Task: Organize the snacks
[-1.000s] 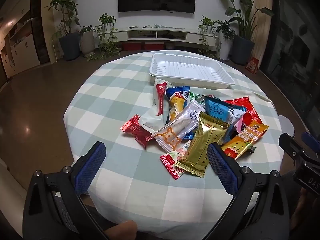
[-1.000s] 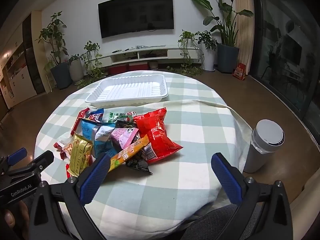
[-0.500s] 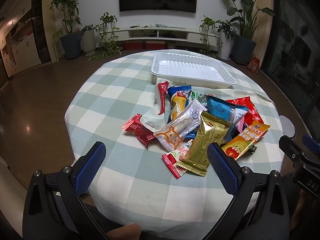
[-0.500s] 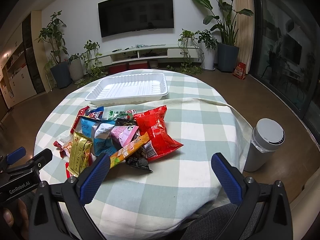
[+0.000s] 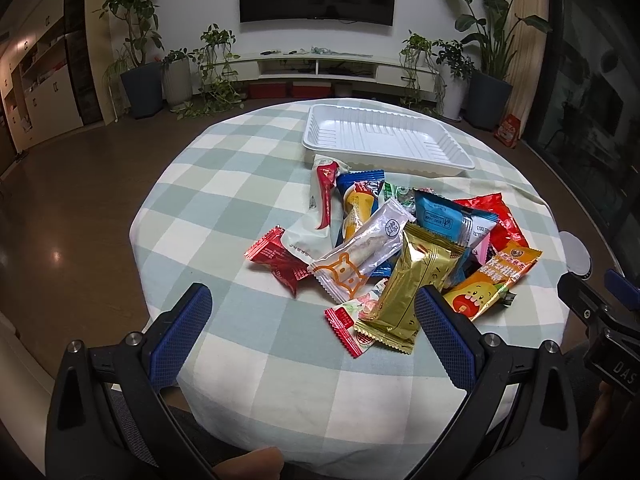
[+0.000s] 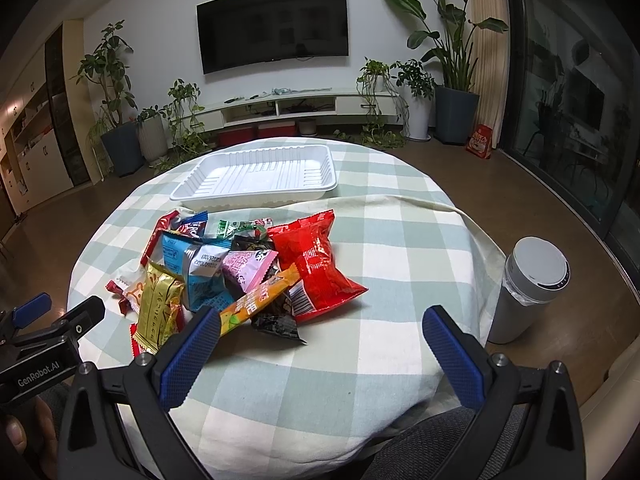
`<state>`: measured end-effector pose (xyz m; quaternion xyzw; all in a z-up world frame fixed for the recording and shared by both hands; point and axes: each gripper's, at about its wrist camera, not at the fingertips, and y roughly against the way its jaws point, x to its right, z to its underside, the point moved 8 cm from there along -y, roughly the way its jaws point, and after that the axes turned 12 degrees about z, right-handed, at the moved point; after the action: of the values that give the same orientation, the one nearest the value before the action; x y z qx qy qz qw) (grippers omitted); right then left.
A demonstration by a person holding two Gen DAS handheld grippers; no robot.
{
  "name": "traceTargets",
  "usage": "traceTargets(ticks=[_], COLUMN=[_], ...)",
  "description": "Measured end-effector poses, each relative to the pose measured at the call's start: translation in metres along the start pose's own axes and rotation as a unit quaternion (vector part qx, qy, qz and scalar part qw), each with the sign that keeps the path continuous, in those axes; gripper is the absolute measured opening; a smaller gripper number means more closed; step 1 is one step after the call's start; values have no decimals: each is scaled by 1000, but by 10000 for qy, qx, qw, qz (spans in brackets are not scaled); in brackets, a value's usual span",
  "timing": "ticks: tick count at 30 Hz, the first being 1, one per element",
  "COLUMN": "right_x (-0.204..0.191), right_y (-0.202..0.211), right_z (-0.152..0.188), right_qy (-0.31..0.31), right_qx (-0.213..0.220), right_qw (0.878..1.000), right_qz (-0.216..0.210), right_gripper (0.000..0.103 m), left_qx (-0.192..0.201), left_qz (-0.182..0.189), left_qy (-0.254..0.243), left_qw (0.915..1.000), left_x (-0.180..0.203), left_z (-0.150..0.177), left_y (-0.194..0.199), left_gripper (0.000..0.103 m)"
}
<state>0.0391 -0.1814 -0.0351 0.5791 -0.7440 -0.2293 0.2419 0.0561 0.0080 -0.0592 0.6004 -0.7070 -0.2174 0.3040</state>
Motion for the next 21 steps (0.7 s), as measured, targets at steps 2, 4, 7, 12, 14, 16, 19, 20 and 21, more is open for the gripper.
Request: traceTargets(ticks=[2,4,7,12,14,16,19,20,21], right_x=[0,0,0,-1,0,-1,0,-1,0], right_y=[0,0,-1,-1,-1,-1,-1,-1,-1], right_z=[0,0,1,0,1,0,1,0,0], right_qy=[-3,-3,5,-2,-3,2,0,0,1], right_qx=[1,-5,-4,-10,-13,-11,-4,-8,-10], right_qw=[10000,10000,10000,10000,10000,10000,10000,10000,10000], right_qz=[-1,-2,-2,1,5,1,0,0,5], right_gripper=[103,103,103,103,103,103,103,103,103], left_qx=[1,-3,-1,-8,-9,-10,-9,-12,-12], left_qz=[7,2,1,0,-1,-2,6,-2,-1], left_qy=[-1,-2,-1,-6,-2,-6,-9,-13,-5], left_qw=[10000,10000,10000,10000,10000,10000,10000,10000,10000], left_x=[0,0,0,0,0,0,0,0,0], left_z=[0,0,0,0,0,0,0,0,0], left_y=[0,0,0,0,0,0,0,0,0], left_gripper=[102,102,103,102,102,103,102,102,102])
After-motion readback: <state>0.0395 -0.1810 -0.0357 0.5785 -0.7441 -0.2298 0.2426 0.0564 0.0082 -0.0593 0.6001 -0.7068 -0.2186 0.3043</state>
